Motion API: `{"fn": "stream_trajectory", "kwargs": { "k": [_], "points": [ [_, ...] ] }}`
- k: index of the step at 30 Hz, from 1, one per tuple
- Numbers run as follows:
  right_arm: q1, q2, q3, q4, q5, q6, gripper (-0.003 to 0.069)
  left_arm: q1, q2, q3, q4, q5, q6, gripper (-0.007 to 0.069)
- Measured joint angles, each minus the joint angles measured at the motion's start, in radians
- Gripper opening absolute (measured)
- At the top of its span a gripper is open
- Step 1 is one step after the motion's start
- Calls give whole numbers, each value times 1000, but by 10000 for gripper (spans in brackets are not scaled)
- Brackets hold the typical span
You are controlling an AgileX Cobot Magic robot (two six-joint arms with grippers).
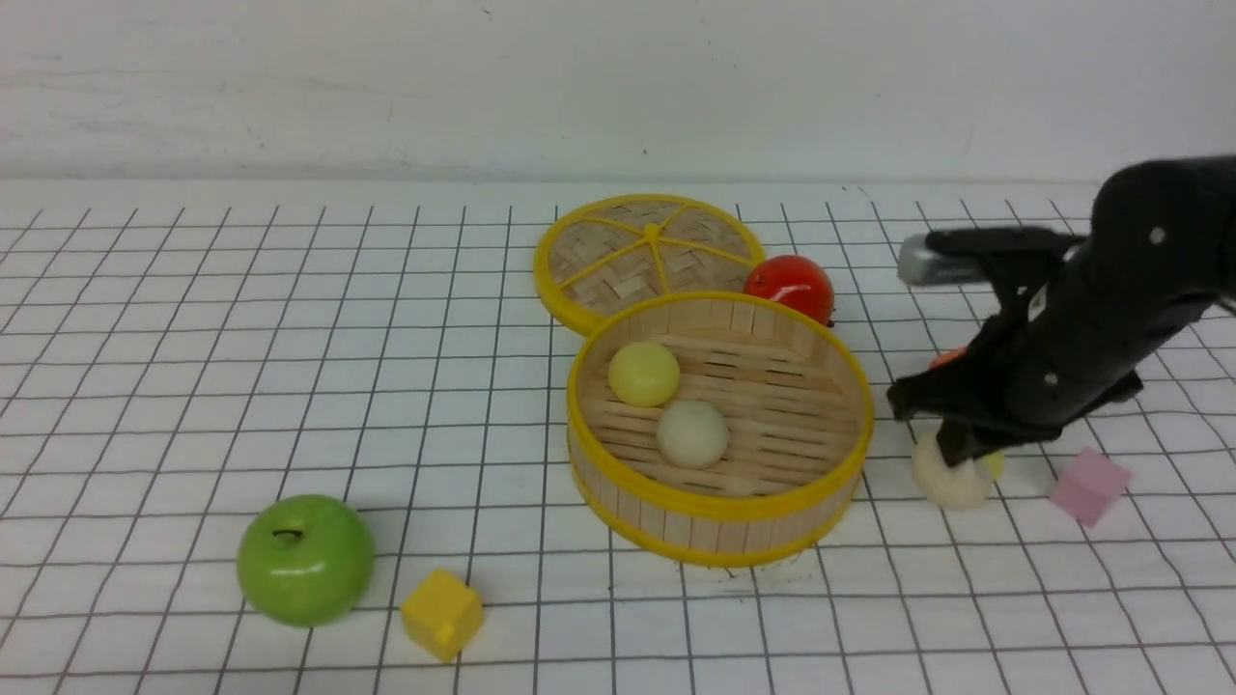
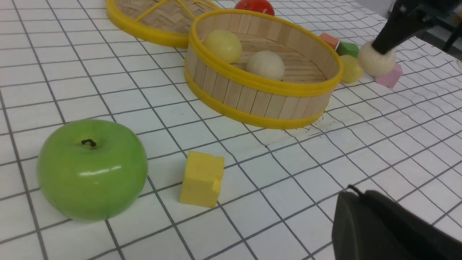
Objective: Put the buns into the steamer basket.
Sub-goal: Use the right arm to grab a steamed stuffed bun, then use the right arm to put the steamed stuffed bun into the steamer
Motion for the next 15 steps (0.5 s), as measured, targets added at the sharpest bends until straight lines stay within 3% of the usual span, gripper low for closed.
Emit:
{"fn": "stream_trajectory", "kwargs": {
  "k": [6,15],
  "points": [
    [55,-14,-88,56,-35,-76,11,0,0,0,0,0,0,10],
    [117,198,-169,57,-145,-89,38,0,0,0,0,0,0,17]
  ]
}}
